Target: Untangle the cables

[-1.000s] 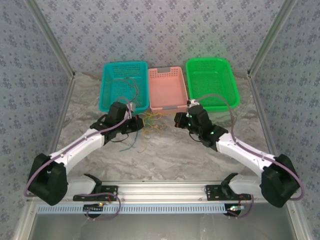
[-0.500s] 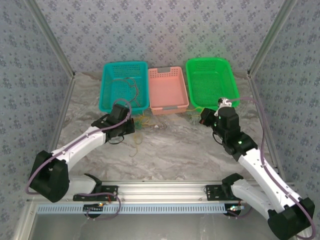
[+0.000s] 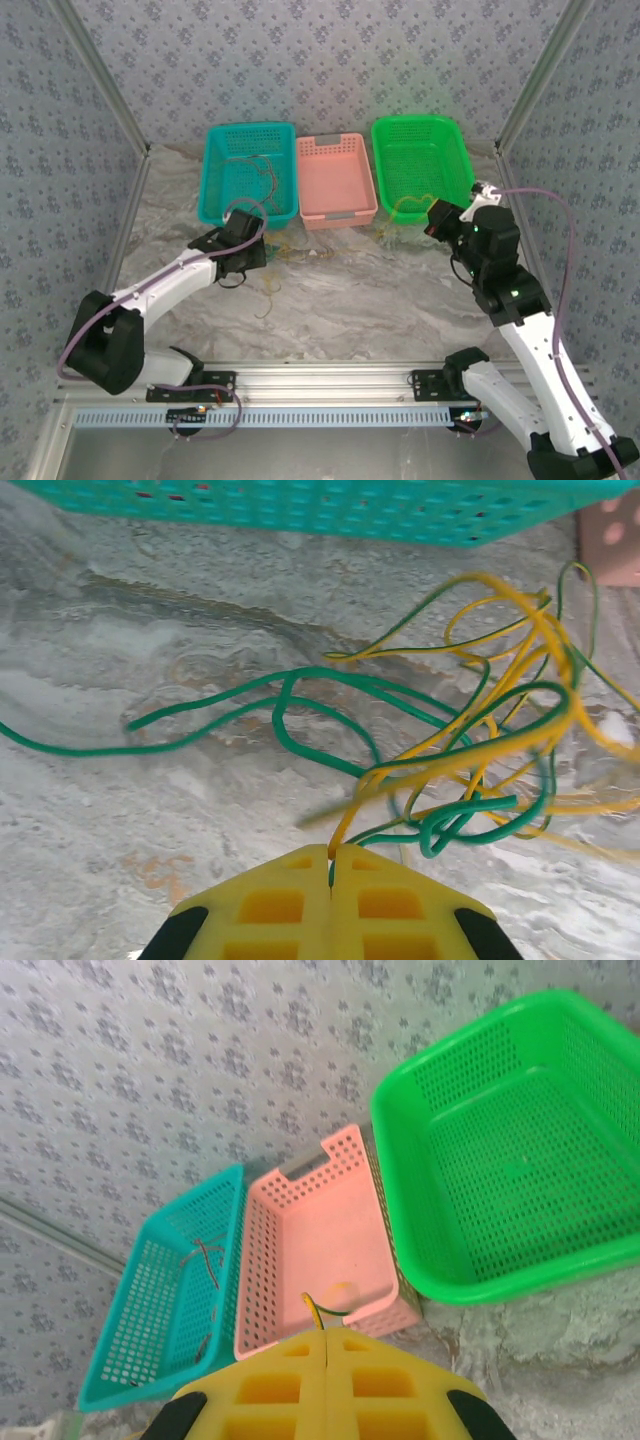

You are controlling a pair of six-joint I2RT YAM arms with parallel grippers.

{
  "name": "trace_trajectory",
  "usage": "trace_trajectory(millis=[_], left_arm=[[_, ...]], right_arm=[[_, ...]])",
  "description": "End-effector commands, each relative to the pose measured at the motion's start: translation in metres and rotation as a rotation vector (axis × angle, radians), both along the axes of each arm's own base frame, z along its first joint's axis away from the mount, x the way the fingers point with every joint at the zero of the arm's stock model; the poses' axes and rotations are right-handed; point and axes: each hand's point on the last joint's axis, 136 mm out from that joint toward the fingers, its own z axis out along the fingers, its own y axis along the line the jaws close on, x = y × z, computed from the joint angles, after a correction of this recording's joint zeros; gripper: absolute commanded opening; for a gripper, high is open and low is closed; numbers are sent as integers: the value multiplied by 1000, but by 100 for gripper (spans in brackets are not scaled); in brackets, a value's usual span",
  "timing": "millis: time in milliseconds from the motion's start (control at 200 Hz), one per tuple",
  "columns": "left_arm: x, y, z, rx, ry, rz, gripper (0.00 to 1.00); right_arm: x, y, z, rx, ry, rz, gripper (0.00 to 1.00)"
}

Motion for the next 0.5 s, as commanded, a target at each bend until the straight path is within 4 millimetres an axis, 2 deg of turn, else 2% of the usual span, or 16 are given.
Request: trace_trajectory(millis=[0,120,270,360,495], left_arm=[[-1,18,-4,94,5,29,0],[-2,13,-4,70,-1,10,0],[-1,-1,-2,31,-8,-36,0],[-2,0,-6,47,11,-37,0],[-4,3,-18,68,45,-22,0]], right_arm=[[-11,-12,29,-19,-53,-20,0],[-7,-11,45,0,-74,-2,0],[1,12,38,27,-48,100,0],[-2,8,37,18,-53,81,0],[-7,2,48,3,-72,65,0]])
